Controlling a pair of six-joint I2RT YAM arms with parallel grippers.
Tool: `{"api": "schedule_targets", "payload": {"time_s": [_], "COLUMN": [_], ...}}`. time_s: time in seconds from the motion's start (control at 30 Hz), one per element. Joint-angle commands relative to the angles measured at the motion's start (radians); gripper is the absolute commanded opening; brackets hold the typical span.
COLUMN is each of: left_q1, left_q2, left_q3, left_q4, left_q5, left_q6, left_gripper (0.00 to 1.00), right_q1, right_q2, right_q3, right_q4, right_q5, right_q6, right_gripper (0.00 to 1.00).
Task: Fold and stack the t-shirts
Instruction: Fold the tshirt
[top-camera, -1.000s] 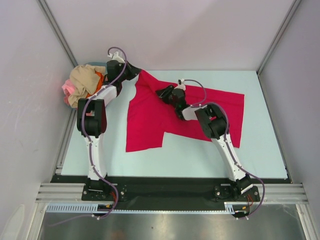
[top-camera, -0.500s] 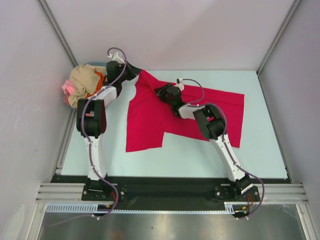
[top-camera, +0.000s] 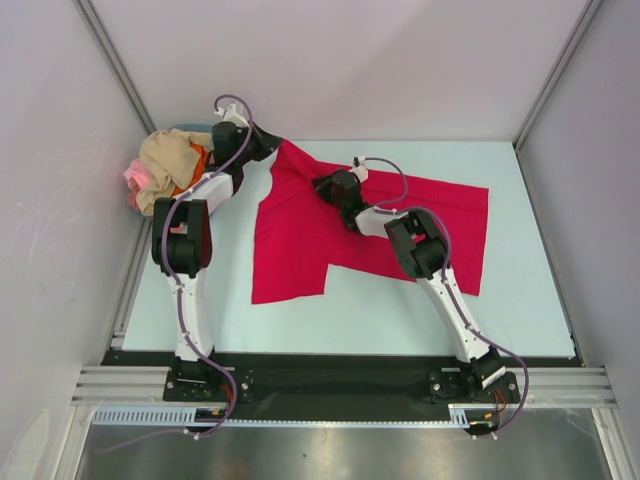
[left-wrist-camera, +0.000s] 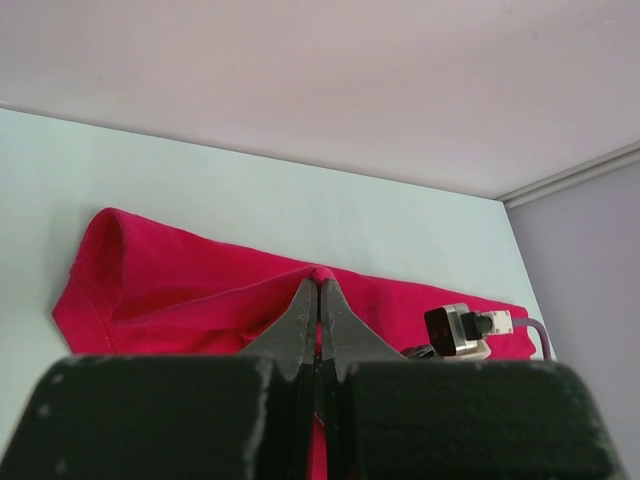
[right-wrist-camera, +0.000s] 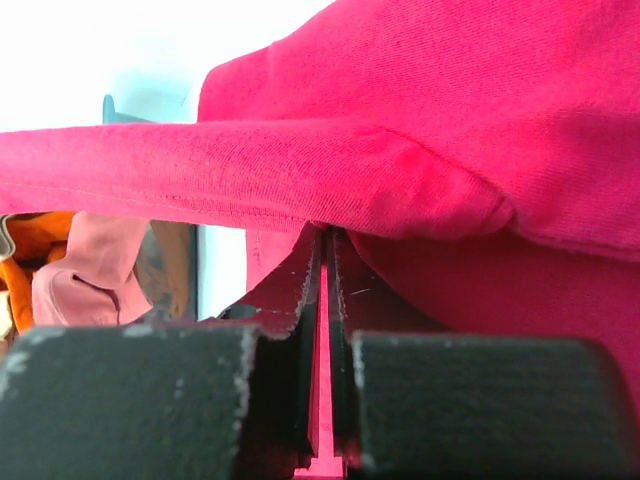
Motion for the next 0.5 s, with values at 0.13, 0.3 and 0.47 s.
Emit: {"api": "schedule_targets", "payload": {"time_s": [0.13,0.3,0.47], "left_q1": [-0.003,-0.002,0.007], "left_q2": [-0.096,-0.134,-0.176], "left_q3": [-0.005,-0.061,-0.131], "left_q4": [-0.036,-0.105,-0.197], "left_q5": [-0.02,-0.044,-0.074], "left_q6": [0.036,0.035,0.019], "left_gripper": [0.01,0.0,0.0], "right_q1": [-0.018,-0.067,-0.113], "right_q2": [-0.116,-0.205,-0.203], "right_q3": [-0.079,-0.178,-0.123], "right_q4": [-0.014,-0.065,-0.204], "right_q5": [-0.066,-0.224,-0.46], "right_q6": [-0.075,-0.075,-0.118], "right_gripper": [0.0,0.0,0.0]}}
